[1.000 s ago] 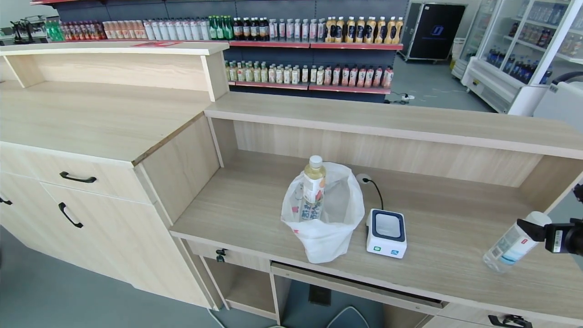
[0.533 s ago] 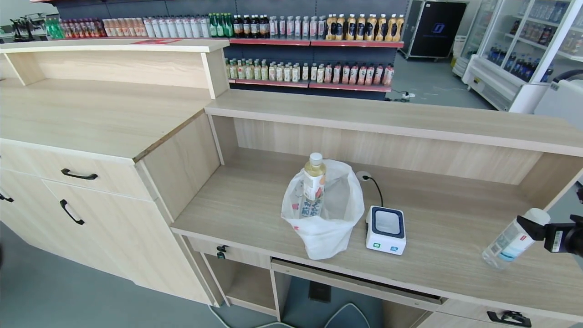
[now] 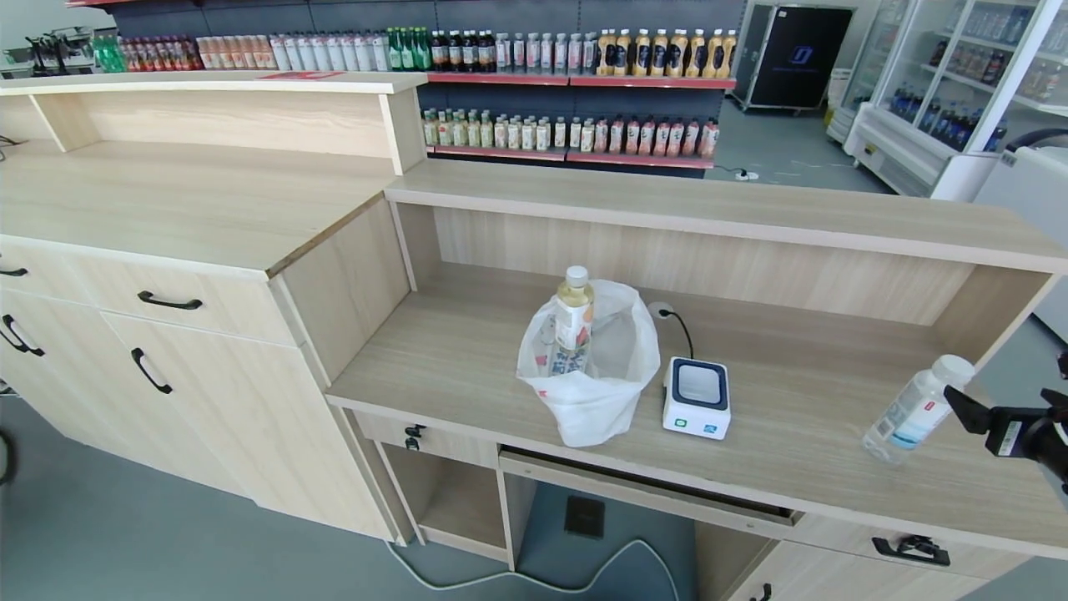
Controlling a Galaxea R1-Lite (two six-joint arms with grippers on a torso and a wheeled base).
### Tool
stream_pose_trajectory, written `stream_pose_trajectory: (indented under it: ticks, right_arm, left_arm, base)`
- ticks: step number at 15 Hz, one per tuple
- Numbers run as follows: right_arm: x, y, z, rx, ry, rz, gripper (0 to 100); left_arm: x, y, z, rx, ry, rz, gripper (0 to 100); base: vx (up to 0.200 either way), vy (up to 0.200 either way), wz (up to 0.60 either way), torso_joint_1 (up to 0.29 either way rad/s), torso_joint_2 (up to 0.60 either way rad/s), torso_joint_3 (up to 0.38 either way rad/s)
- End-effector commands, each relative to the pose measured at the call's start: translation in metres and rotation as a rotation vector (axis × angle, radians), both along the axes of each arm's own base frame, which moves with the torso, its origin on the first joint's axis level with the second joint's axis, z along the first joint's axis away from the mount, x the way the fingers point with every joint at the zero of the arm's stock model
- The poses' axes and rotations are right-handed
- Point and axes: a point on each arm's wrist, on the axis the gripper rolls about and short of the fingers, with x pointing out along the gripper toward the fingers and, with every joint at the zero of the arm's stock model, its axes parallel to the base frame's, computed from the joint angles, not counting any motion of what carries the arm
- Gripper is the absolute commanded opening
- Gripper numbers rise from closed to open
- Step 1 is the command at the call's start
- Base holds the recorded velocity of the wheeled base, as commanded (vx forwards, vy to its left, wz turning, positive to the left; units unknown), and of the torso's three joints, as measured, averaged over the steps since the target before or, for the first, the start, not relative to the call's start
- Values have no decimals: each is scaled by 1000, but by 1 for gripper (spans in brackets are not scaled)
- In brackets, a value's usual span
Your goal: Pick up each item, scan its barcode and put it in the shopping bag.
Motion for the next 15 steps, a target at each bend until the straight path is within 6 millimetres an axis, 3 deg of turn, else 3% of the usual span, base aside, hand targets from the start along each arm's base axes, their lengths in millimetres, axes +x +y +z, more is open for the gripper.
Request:
stream_pose_trajectory:
  ticks: [1, 6, 10, 15]
  right_arm:
    - [3, -2, -25, 46, 78, -4, 100]
    - [0, -22, -49, 87, 151, -120, 100]
    - [23, -33, -59, 94, 122, -112, 100]
    - [46, -28, -71, 92, 120, -60, 100]
  left_arm:
    - [0, 0, 0, 0, 0, 0, 100]
    - [0, 0, 0, 0, 0, 0, 100]
    - [0, 0, 0, 0, 0, 0, 100]
    - [0, 0, 0, 0, 0, 0, 100]
  base:
    - [0, 0, 0, 0, 0, 0]
    - [0, 0, 0, 0, 0, 0]
    - [0, 0, 0, 0, 0, 0]
    - [0, 0, 0, 0, 0, 0]
